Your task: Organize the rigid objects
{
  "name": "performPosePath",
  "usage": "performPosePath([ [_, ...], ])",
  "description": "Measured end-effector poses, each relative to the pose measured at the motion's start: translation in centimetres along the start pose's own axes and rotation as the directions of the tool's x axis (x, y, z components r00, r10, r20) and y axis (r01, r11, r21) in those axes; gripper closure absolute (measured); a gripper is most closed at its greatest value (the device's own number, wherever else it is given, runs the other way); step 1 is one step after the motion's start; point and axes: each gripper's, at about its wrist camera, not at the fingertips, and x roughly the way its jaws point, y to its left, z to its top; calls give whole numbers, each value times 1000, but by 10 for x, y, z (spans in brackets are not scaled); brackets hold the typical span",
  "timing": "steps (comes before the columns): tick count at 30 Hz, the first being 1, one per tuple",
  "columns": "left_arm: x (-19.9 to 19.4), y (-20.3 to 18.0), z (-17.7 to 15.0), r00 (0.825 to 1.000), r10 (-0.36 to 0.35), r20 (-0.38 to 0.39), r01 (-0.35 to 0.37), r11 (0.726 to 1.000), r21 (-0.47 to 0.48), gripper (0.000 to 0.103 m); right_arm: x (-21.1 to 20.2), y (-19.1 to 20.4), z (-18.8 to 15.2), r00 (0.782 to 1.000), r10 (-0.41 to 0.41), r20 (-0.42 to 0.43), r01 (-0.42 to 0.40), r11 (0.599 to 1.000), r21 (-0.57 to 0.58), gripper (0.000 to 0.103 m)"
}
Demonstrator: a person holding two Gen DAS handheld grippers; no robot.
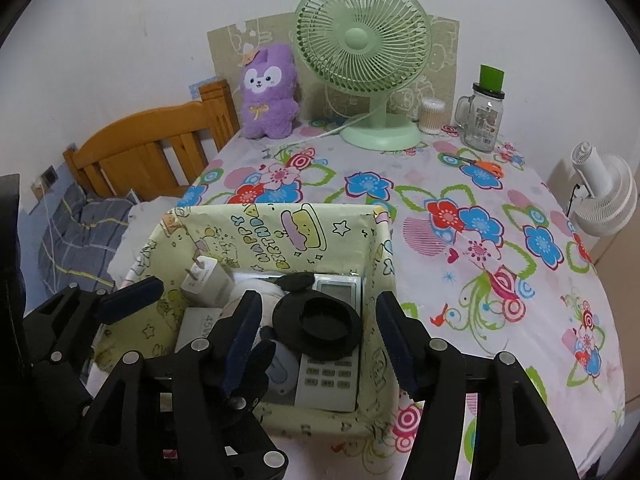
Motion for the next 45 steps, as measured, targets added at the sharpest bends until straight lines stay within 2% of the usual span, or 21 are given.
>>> performPosePath([
  [1, -2, -2, 0, 1000, 4, 4, -4, 1000, 3, 10, -2, 0, -1, 1000, -15, 3, 14, 1000, 3, 26],
  [3, -7, -5, -1, 1000, -1, 16, 1, 1000, 8, 9, -8, -3, -3, 999, -40, 20, 40, 999, 14, 23],
  [9, -17, -16, -2, 999, -8, 37, 7, 1000, 20, 8, -23, -12, -7, 999, -40, 38, 38, 999, 38, 22],
  [19, -33, -38, -5, 997, -27, 77, 23, 999, 48, 3, -48, -30, -18, 995, -81, 53, 77, 994, 78, 15],
  [28, -47, -53, -5, 994, -41, 102, 35, 998, 52, 0, -70, -46, -26, 992, -107, 68, 98, 989, 113, 13],
  [34, -55, -63, -6, 993, -54, 109, 49, 998, 51, 0, -84, -57, -30, 985, -152, 76, 143, 982, 122, 11],
  [39, -65, -71, -6, 990, -61, 126, 55, 997, 48, 0, -100, -69, -36, 982, -163, 98, 148, 978, 145, 8],
  [45, -77, -77, -7, 987, -60, 152, 56, 998, 35, 0, -121, -80, -42, 969, -205, 134, 184, 971, 153, 5],
])
